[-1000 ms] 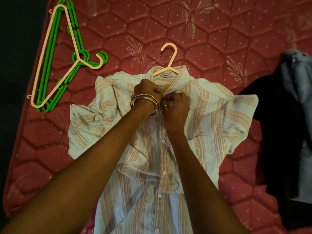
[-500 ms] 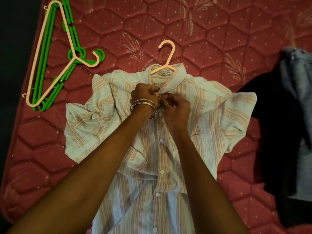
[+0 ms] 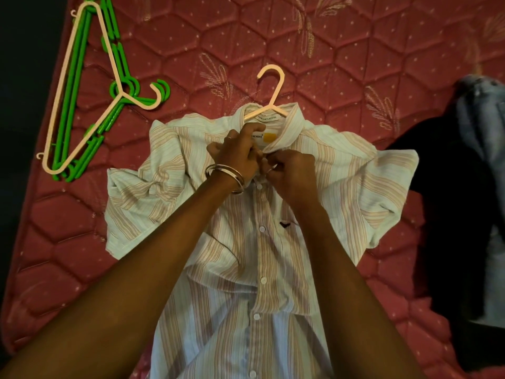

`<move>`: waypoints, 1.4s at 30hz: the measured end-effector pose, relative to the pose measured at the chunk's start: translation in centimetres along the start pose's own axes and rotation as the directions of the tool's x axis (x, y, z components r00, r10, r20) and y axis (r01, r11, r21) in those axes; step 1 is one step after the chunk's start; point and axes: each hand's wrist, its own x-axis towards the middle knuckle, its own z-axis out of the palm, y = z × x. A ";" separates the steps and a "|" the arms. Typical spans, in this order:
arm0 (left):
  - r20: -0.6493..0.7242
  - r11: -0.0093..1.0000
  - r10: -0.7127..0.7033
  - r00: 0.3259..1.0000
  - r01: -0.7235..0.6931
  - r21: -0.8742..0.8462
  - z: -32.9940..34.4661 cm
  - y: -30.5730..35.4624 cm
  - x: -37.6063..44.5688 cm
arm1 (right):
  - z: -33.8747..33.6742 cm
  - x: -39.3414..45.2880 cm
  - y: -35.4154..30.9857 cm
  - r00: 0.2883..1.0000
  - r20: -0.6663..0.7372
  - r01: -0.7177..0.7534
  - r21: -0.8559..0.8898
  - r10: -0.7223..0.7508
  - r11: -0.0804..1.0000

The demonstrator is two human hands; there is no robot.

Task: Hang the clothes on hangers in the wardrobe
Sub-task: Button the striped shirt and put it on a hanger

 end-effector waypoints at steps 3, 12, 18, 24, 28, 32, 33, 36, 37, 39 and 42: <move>-0.005 0.997 0.063 0.998 -0.063 -0.032 0.0 0.3 0.2 | 0.4 0.1 0.1 0.997 -0.053 0.049 -0.072 -0.053 0.996; -0.284 0.989 0.119 0.951 -0.090 0.115 -4.7 -2.8 1.7 | -3.3 4.0 -1.3 0.906 -0.410 -0.165 -0.111 0.106 0.980; 0.060 0.724 -0.095 0.994 0.028 0.689 -7.5 -3.8 3.4 | -1.0 12.6 -0.4 0.913 0.135 -0.388 -0.003 0.385 0.921; 0.056 0.814 -0.157 0.986 0.098 0.572 -7.7 -4.3 3.6 | -0.1 14.7 -3.2 0.910 0.123 -0.414 0.221 0.396 0.883; -0.136 0.907 -0.105 0.985 0.151 0.394 -9.1 -3.5 2.3 | -4.6 13.3 -6.5 0.956 0.200 -0.272 0.339 0.214 0.901; -0.219 0.998 0.055 0.974 -0.050 0.026 -11.6 -1.1 -0.1 | -9.8 11.3 -10.5 0.979 0.176 -0.165 0.376 0.104 0.912; -0.289 0.995 0.083 0.954 -0.095 -0.030 -13.0 1.0 -1.5 | -12.0 10.4 -12.7 0.983 0.164 -0.143 0.375 0.087 0.916; -0.408 0.970 0.077 0.910 -0.163 -0.181 -15.8 5.4 -3.9 | -15.7 8.7 -17.0 0.986 0.163 -0.071 0.359 0.012 0.931; -0.430 0.970 0.076 0.899 -0.166 -0.176 -16.6 6.8 -5.1 | -16.6 7.9 -18.2 0.987 0.157 -0.042 0.332 -0.012 0.942; -0.470 0.971 0.137 0.872 -0.212 -0.111 -18.6 9.9 -6.7 | -18.8 7.0 -20.5 0.989 0.135 0.014 0.310 -0.058 0.951; -0.613 0.954 0.283 0.738 -0.281 0.103 -22.2 15.9 -11.4 | -23.8 4.7 -25.7 0.987 0.075 0.115 0.254 -0.138 0.960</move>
